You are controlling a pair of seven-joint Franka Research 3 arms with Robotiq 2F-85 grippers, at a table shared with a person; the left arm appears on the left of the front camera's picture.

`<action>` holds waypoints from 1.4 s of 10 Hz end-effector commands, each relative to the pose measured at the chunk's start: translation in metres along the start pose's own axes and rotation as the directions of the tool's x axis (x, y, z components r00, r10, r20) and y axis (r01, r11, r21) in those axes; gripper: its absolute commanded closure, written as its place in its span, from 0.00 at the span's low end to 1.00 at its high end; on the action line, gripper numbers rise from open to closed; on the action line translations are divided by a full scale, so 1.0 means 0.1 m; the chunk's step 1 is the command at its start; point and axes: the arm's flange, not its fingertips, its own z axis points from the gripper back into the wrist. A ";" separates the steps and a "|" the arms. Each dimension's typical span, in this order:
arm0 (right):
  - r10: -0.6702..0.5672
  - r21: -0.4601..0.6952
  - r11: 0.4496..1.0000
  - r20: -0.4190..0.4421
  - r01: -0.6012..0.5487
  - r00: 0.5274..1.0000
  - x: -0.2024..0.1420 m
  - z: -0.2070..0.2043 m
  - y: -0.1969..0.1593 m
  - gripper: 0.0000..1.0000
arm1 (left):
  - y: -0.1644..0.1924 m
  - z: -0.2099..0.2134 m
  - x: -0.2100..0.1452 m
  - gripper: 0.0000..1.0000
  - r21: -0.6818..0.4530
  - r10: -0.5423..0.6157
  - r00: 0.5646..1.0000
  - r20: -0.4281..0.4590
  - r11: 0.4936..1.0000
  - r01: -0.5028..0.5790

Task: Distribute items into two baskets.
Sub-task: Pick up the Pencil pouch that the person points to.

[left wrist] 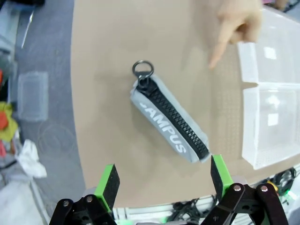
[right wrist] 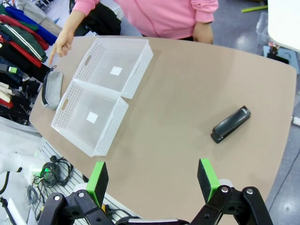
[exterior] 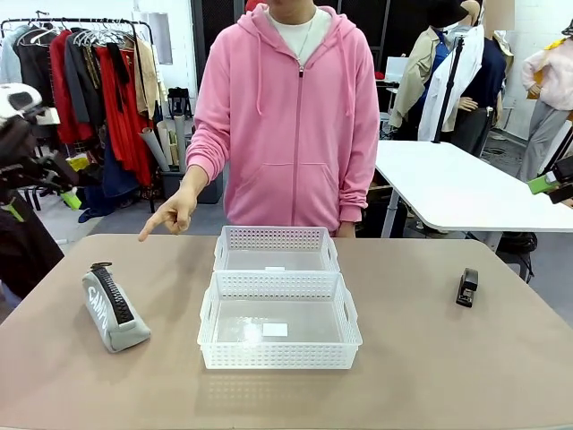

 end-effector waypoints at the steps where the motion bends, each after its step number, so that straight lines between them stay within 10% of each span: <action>1: 0.000 0.016 1.000 0.015 0.000 1.000 0.02 0.00 0.01 0.00 | -0.17 -0.06 0.11 0.00 0.069 0.107 0.991 -0.076 0.992 -0.102; 6: 0.000 0.016 1.000 0.015 0.000 1.000 0.02 0.00 0.01 0.00 | -0.45 -0.60 0.15 0.00 0.221 0.426 0.900 -0.090 0.890 -0.399; 14: 0.000 0.016 1.000 0.015 0.000 1.000 0.02 0.00 0.01 0.00 | -0.26 -1.36 0.12 0.00 0.160 0.501 0.862 -0.080 0.860 -0.485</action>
